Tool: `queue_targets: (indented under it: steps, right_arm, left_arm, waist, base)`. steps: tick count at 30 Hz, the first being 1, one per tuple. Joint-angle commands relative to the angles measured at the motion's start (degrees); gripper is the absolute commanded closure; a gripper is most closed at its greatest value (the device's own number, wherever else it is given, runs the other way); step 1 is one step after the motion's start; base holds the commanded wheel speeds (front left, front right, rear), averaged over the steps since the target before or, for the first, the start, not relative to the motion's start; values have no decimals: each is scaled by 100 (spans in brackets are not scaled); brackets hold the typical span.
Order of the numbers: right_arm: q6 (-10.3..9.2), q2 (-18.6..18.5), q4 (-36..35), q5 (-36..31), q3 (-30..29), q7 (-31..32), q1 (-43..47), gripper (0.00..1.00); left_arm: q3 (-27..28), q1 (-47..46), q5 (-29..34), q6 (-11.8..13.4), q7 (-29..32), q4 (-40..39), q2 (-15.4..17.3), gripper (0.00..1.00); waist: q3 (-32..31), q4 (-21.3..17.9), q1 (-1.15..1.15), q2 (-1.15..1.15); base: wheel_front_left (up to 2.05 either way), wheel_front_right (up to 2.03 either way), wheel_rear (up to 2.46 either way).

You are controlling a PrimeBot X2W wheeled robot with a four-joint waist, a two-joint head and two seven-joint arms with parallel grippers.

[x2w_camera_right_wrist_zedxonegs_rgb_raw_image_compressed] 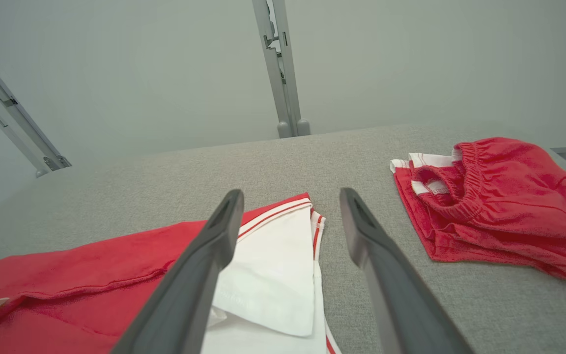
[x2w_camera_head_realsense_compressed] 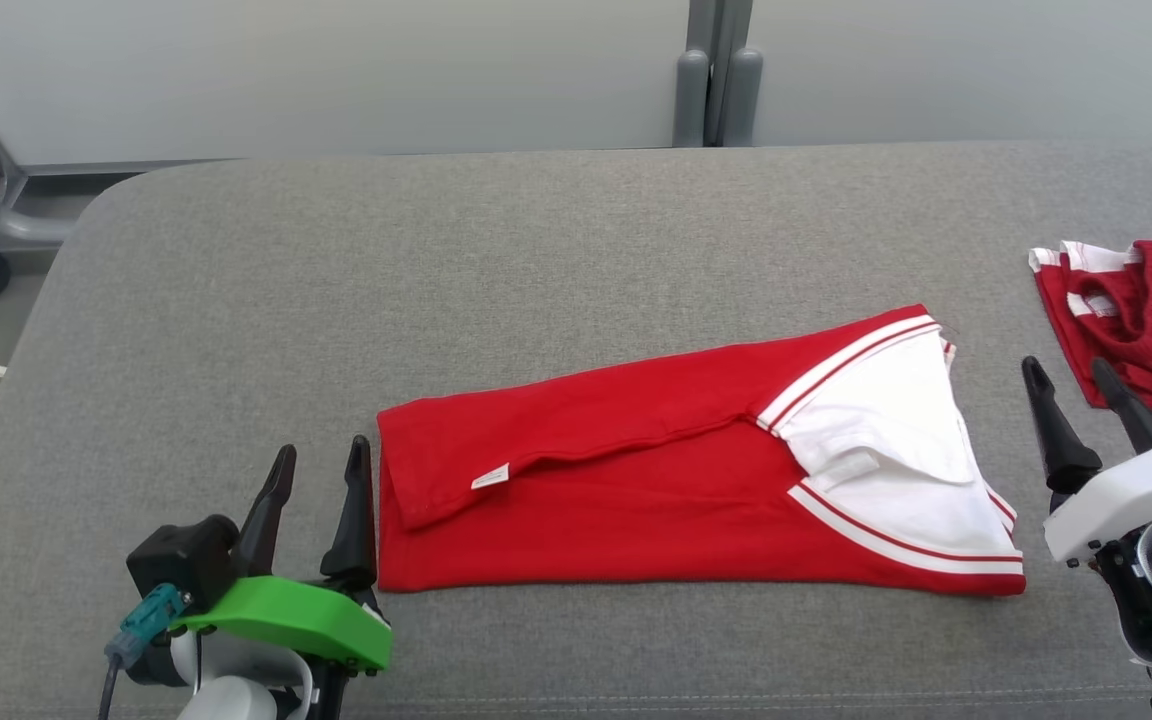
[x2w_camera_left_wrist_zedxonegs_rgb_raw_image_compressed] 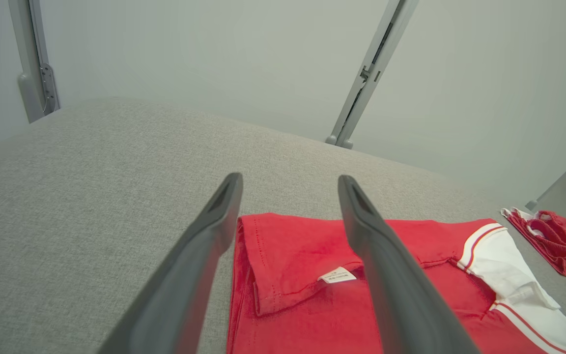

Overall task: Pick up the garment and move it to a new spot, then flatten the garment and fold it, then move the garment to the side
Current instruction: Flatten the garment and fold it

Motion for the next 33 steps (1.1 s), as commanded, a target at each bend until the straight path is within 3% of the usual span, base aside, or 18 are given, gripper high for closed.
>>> queue_targets:
  steps: [1,8,14,23,33]
  right_arm:
    - [-2,28,83,-59,-84,21,75,0]
    - [-2,280,1301,-128,-614,237,-237,0]
    - [-2,396,2356,134,-740,289,-613,0]
    - [-2,409,3417,525,-630,577,-1173,0]
    - [0,454,3979,861,-208,1184,-1535,0]
  left_arm:
    - [0,81,-28,11,13,-23,14,0]
    - [-55,0,-34,-2,42,-111,-25,0]
    - [-127,-108,-11,-33,45,-99,-64,0]
    - [-177,-154,-17,-58,34,-60,-73,0]
    - [-198,-192,-39,-77,12,-41,-77,0]
  waist:
    - [46,111,0,0]
    - [230,440,0,0]
    - [352,728,0,0]
    - [446,1000,0,0]
    - [512,1111,0,0]
  base:
    - [0,0,0]
    - [0,0,0]
    - [0,0,0]
    - [0,0,0]
    - [0,0,0]
